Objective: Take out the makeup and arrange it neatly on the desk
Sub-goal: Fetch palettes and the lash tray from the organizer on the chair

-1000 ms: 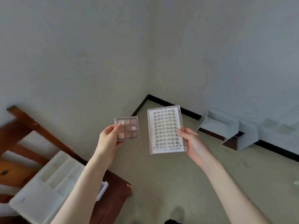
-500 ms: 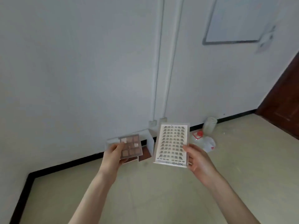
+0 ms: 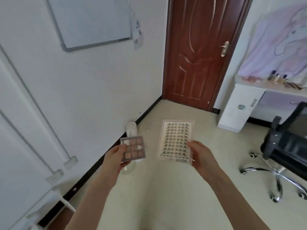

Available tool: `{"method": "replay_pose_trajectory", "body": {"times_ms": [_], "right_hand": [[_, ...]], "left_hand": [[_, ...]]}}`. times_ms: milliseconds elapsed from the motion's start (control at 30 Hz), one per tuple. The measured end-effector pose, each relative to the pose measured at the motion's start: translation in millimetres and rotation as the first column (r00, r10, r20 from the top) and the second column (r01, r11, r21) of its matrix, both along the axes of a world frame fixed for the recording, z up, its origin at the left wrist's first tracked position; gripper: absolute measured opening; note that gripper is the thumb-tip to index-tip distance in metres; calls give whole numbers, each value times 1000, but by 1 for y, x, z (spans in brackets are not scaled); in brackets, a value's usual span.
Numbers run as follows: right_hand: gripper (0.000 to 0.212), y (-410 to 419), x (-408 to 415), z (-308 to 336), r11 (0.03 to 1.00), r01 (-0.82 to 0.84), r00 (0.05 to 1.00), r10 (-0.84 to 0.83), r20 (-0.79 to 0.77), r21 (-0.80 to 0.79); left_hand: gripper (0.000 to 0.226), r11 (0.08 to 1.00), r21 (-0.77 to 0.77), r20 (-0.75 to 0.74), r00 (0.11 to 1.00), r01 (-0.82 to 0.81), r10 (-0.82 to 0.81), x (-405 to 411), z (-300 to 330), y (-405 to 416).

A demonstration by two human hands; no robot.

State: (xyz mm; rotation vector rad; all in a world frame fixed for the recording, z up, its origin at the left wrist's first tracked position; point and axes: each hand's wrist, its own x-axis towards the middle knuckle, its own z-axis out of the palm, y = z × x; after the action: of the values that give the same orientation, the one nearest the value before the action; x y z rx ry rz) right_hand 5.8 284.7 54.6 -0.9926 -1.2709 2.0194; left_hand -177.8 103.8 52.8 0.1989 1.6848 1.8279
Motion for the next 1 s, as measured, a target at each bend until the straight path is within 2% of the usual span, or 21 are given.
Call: {"method": "replay_pose_trajectory", "body": {"times_ms": [100,233,333,467,633,800,1000], "right_hand": [[10,65,-21,-6,994,104,995,-104,1,-31],[11,152,-43,-1,973,228,973,-229,-20,-43],[13,212,-41,4,951,307,951,-308,-33,-38],[13,290,-24,-1,913,408,913,-408,-30,-17],[14,403,3,-14,868,496,868,-497,-10,-34],[14,533,32,-6,850,527,850,-526,14,-20],[17,669,63,12,839,544,839,-544,-1,-5]], "left_hand": [[18,995,-20,-8,996,94,-94,-36,-4,75],[15,990,5,-42,989,143,-142,-92,13,187],[14,975,-3,-31,974,223,-223,-107,17,274],[16,917,-22,4,917,399,-399,-96,4,384],[13,850,-13,31,849,527,-527,-75,-11,522],[14,829,28,15,829,559,-560,-49,3,674],[12,780,40,-6,780,625,-625,-20,19,818]]}}
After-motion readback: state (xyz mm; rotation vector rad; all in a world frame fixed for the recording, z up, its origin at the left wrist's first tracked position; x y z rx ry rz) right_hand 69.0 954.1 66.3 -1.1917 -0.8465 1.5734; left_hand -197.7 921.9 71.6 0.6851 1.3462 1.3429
